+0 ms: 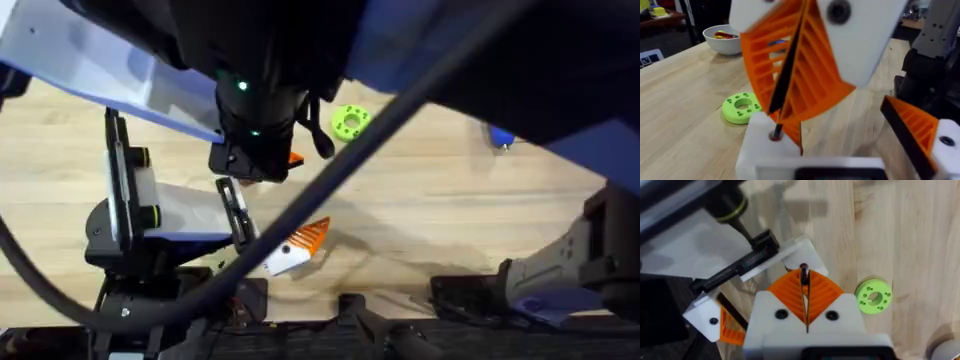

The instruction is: Pick up the gripper from the table and insert it into the empty holder that is missing its gripper. Then pick up a screw, insert it into the mounting hole, and use the screwdriver to tighten it. Finally, clean up the table by picking up the vegetable and placing it into the bucket.

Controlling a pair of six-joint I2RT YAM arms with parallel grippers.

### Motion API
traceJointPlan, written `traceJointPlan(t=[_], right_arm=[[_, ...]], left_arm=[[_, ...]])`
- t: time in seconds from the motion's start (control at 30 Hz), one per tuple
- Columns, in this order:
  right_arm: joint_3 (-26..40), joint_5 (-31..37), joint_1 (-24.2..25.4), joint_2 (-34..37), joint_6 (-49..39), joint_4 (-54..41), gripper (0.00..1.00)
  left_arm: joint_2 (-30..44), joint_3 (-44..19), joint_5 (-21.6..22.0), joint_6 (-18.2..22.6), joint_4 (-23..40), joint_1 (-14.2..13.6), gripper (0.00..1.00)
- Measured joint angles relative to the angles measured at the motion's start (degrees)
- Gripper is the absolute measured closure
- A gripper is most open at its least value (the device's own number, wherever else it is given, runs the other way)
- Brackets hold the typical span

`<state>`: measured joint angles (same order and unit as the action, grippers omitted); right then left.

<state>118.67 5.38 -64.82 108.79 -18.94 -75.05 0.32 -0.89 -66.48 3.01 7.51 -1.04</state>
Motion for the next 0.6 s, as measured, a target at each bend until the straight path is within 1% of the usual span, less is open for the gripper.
traceJointPlan(t=[0.6], right_arm=[[0.0, 0.25, 0.0, 1.12, 0.0, 0.02, 0.996]], left_arm=[[-0.02, 0.0, 0.0, 0.0, 0.0, 0.0, 0.016]])
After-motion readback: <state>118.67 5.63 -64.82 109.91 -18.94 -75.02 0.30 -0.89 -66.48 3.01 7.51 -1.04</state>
